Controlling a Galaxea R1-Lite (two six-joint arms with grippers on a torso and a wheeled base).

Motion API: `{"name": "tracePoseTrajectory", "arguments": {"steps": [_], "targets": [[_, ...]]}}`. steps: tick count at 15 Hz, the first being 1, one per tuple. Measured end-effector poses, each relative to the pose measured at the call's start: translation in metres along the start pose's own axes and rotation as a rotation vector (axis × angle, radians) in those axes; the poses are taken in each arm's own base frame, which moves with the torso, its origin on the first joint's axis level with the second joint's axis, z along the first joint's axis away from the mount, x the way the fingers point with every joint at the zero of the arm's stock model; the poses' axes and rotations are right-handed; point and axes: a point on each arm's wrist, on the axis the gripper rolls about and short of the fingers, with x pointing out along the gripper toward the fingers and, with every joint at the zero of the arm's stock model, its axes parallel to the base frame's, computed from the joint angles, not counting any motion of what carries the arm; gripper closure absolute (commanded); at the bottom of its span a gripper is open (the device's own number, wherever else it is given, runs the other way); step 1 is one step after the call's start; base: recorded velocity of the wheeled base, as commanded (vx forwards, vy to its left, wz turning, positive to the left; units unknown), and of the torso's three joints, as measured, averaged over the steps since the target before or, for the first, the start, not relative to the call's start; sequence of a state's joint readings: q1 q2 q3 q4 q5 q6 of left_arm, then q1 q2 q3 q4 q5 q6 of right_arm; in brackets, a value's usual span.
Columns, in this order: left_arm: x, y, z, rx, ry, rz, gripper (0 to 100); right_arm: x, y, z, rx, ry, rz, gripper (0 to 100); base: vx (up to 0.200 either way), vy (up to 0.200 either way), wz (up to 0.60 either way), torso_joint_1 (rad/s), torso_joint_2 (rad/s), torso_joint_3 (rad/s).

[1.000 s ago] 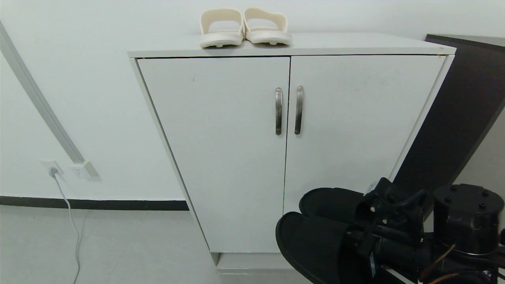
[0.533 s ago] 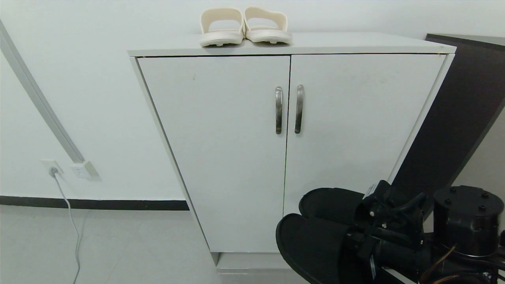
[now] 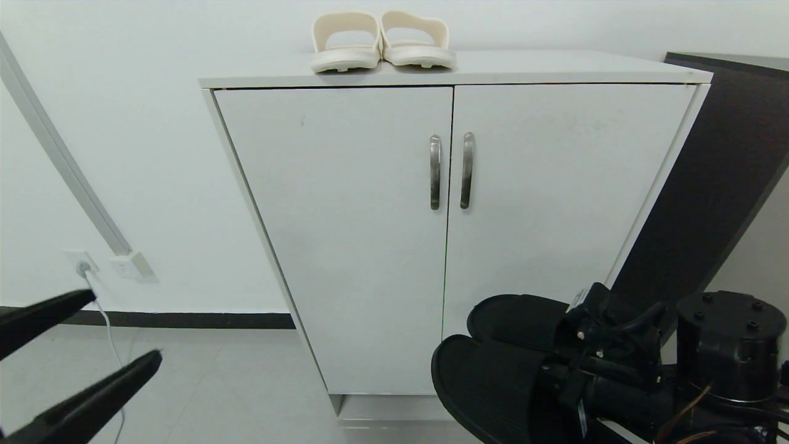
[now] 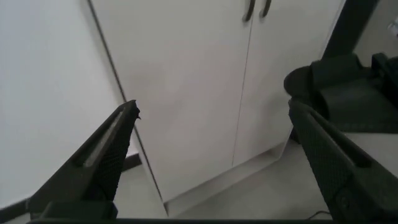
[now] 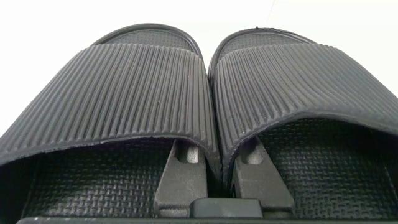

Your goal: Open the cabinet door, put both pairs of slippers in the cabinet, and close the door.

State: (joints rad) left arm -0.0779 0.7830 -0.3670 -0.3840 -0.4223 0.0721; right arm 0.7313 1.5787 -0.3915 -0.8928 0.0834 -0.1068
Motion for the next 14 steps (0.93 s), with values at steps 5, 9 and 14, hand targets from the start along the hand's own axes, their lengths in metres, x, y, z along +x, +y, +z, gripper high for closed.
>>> {"name": "tracePoseTrajectory", "arguments": {"steps": [5,9,14], "targets": [[0.083,-0.004,0.042,0.026,-0.059,-0.08,0,0.0,-0.001,0.001,0.004,-0.005,-0.003,100,0.0,0.0,0.0,0.0,0.0,0.0],[0.147,-0.037,0.058,0.025,-0.074,-0.194,0,0.0,-0.001,0.001,0.005,-0.005,-0.004,100,0.0,0.0,0.0,0.0,0.0,0.0],[0.207,-0.092,0.069,0.016,-0.079,-0.373,0,0.004,-0.002,-0.002,0.008,0.013,-0.005,100,0.0,0.0,0.0,0.0,0.0,0.0]]}}
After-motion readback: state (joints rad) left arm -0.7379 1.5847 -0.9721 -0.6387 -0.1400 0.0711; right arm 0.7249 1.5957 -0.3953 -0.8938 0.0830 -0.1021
